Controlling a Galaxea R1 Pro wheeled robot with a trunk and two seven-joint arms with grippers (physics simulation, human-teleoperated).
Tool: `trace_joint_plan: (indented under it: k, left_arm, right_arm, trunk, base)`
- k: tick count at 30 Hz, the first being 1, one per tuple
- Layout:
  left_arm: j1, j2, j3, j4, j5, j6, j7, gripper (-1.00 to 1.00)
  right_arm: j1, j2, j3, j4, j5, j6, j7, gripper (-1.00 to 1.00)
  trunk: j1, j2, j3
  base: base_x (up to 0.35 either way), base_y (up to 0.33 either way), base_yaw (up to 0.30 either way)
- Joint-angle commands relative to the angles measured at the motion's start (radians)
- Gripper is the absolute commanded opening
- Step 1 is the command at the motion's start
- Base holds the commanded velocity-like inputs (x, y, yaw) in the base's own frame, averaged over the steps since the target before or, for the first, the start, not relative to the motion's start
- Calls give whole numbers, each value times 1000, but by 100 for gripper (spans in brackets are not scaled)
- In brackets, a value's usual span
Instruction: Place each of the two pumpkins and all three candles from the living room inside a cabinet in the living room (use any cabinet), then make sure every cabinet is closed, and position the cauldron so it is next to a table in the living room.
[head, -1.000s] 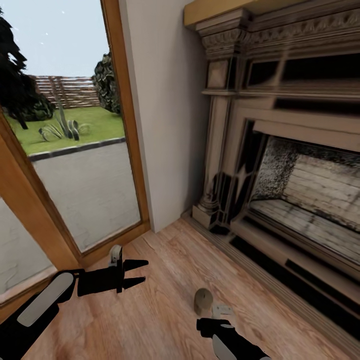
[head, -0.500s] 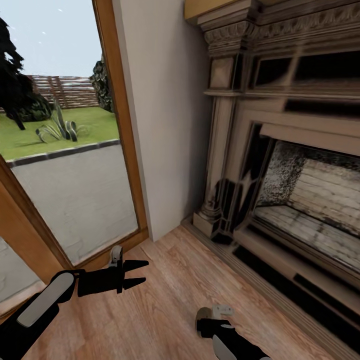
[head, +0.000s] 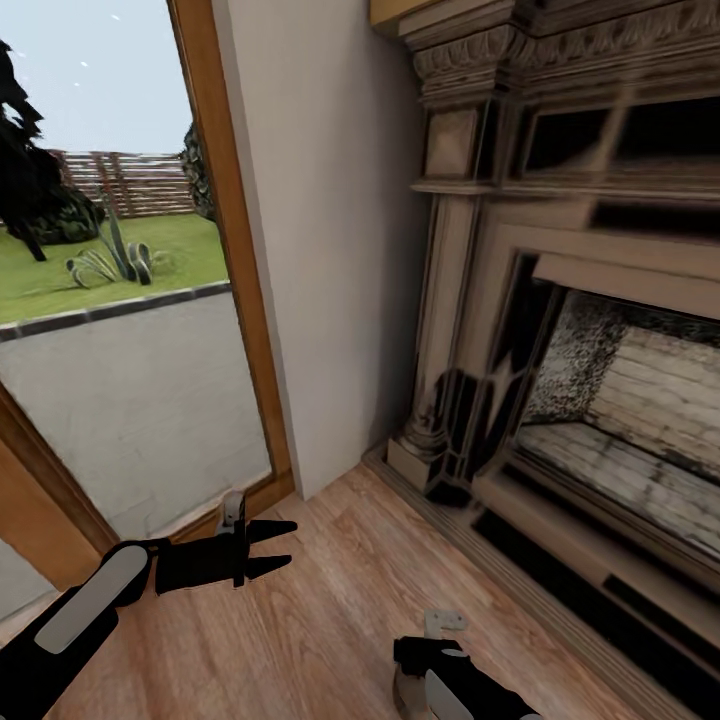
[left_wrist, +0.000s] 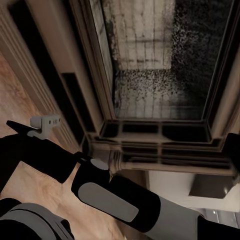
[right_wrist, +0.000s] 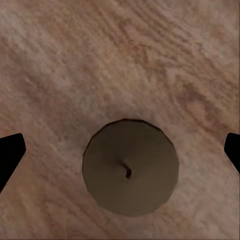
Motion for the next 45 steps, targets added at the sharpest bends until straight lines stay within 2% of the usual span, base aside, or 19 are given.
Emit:
trace_joint_plan:
  k: [1, 19, 39, 42, 45]
  left_arm:
    - [-1, 1, -2, 1, -6, 0, -9, 100]
    - [-1, 1, -2, 4, -6, -1, -9, 100]
    - [-1, 0, -2, -3, -6, -1, -9, 100]
    - [-1, -1, -2, -2, -6, -1, -9, 100]
    - [-1, -1, -2, -1, -6, -1, -9, 100]
  right_arm:
    - [-1, -1, 8, -2, -5, 4, -8, 100]
    - [-1, -1, 8, -2, -5, 4, -8, 100]
    - [-1, -1, 8, 3, -5, -29, -8, 100]
    - [-1, -1, 8, 3, -4, -29, -9, 100]
    - [-1, -1, 8, 4, -4, -30, -9, 100]
  trunk:
    - [0, 0, -1]
    - [0, 0, -1]
    - [9, -5, -78]
    - [9, -5, -78]
    - [11, -6, -90]
  base:
    - [191, 0, 0]
    - [70, 0, 0]
    - [0, 0, 0]
    - [0, 0, 0]
    - [0, 0, 0]
